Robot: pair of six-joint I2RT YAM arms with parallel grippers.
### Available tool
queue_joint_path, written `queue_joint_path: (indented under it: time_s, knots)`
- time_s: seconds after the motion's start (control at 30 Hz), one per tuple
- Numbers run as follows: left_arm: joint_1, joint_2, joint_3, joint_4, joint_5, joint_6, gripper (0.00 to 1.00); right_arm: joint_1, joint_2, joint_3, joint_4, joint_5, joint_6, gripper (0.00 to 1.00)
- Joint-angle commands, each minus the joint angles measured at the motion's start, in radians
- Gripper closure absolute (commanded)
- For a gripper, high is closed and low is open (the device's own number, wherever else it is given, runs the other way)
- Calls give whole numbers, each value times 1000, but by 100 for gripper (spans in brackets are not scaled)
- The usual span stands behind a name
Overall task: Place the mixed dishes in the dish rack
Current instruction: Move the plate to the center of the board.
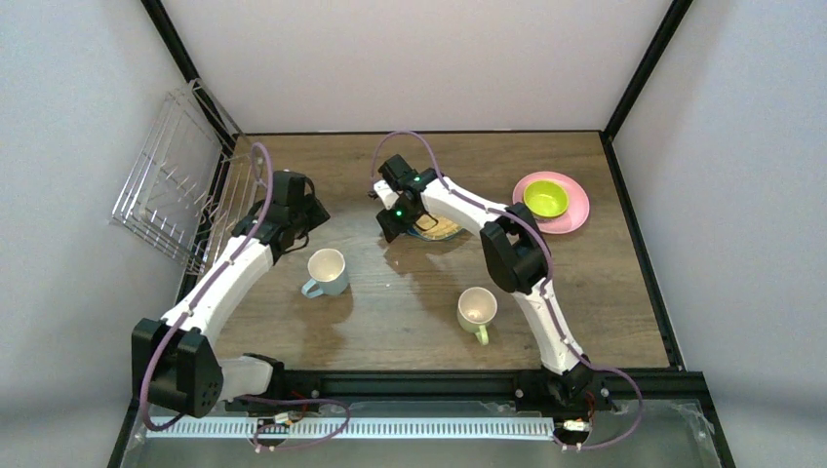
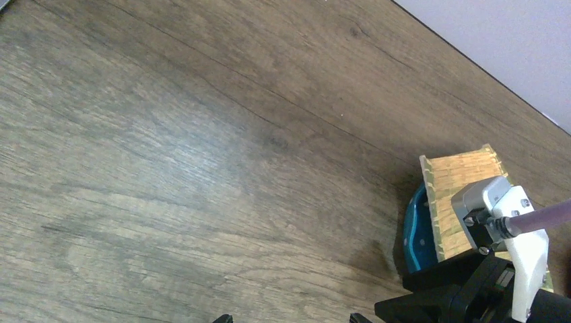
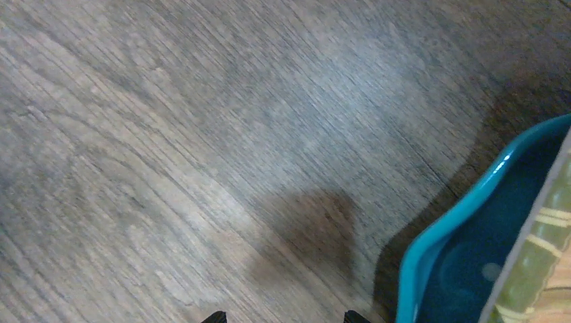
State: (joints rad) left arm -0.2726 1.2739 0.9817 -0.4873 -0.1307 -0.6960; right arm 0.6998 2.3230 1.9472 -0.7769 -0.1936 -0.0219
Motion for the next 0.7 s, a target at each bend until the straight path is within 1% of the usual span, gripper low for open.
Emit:
queue_joint_path:
  time_s: [0.0,0.27,0.67]
  knots:
    - [9,15,-18,12,-13,-1,0,-18,22,17,6,37,-1,1]
    - [16,41,-40,31,-2,0,0,-70,22,12,20,72,2,1]
    - [19,98,-46,55,16,5,0,-163,15,-40,66,96,-5,1]
